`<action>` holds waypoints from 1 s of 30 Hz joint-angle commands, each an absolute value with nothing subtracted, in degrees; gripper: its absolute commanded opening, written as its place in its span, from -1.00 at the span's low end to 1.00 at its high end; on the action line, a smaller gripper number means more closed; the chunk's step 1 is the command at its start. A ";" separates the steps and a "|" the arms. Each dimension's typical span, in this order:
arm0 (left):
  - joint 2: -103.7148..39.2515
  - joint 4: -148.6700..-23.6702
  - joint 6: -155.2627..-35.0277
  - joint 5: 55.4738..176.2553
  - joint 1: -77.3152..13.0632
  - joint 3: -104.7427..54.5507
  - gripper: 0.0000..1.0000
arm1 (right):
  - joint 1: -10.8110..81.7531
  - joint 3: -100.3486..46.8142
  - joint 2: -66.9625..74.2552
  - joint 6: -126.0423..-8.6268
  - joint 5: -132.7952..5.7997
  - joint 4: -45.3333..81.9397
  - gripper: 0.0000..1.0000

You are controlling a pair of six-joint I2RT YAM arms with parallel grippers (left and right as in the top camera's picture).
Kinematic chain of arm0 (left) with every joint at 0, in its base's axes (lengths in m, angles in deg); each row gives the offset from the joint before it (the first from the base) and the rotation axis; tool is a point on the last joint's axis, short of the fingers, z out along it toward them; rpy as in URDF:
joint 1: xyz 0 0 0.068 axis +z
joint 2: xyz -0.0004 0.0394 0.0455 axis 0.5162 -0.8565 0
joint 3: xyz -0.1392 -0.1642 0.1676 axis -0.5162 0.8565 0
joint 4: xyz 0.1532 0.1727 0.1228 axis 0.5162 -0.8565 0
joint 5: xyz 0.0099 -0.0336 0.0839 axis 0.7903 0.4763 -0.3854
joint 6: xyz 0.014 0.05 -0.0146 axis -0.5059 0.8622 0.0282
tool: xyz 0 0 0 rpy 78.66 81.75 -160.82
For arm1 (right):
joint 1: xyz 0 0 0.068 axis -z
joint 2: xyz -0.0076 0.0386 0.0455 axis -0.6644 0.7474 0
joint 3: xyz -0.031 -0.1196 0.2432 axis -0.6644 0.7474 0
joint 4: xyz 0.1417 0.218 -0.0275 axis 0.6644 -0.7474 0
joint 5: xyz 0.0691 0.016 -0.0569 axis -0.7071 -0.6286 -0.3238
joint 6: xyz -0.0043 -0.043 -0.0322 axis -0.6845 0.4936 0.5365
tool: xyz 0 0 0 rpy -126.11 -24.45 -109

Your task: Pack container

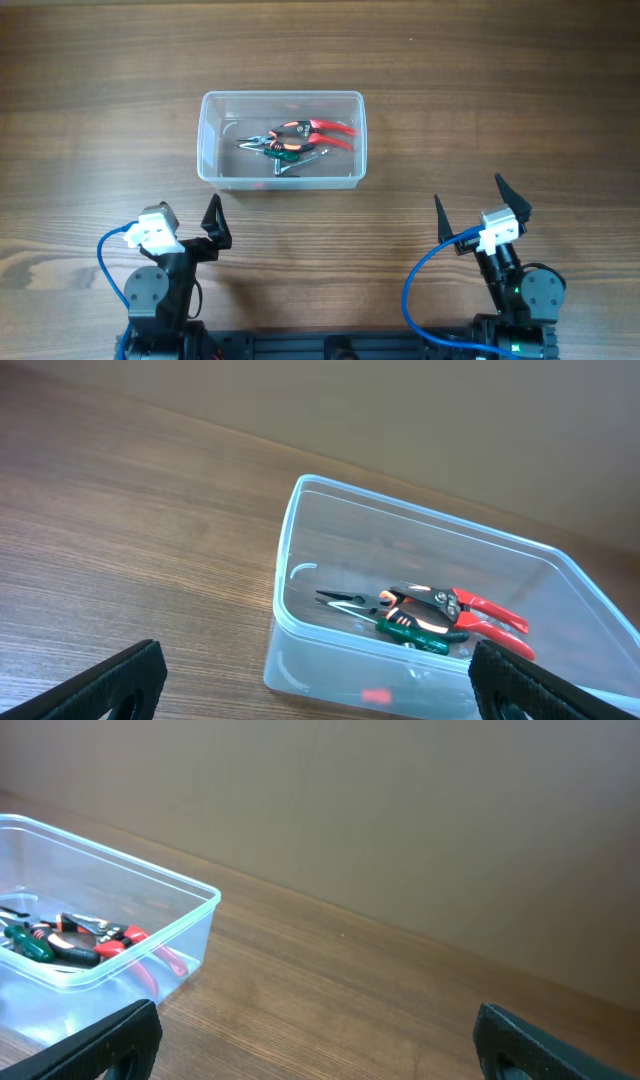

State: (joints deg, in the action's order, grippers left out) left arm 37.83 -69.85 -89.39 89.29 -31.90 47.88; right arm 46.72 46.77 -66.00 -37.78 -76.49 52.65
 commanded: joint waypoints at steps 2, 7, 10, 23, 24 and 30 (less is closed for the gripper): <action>38.27 -69.88 -88.01 88.15 -32.36 48.19 0.99 | 46.96 46.81 -66.48 -38.42 -77.56 52.96 1.00; 38.27 -69.88 -88.01 88.15 -33.91 48.19 0.99 | 46.96 46.81 -66.48 -38.42 -77.58 52.96 0.99; 38.27 -69.88 -88.01 88.15 -33.91 48.19 0.99 | 46.96 46.81 -66.48 -38.40 -77.56 52.96 1.00; 38.27 -69.88 -88.01 88.15 -33.91 48.19 1.00 | 46.96 46.81 -66.48 -38.40 -77.56 52.96 0.99; 38.27 -69.88 -88.01 88.15 -33.91 48.19 0.99 | 46.96 46.81 -66.48 -38.40 -77.56 52.96 1.00; 38.27 -69.88 -88.03 88.15 -33.91 48.19 1.00 | 46.96 46.81 -66.48 -38.42 -77.56 52.96 1.00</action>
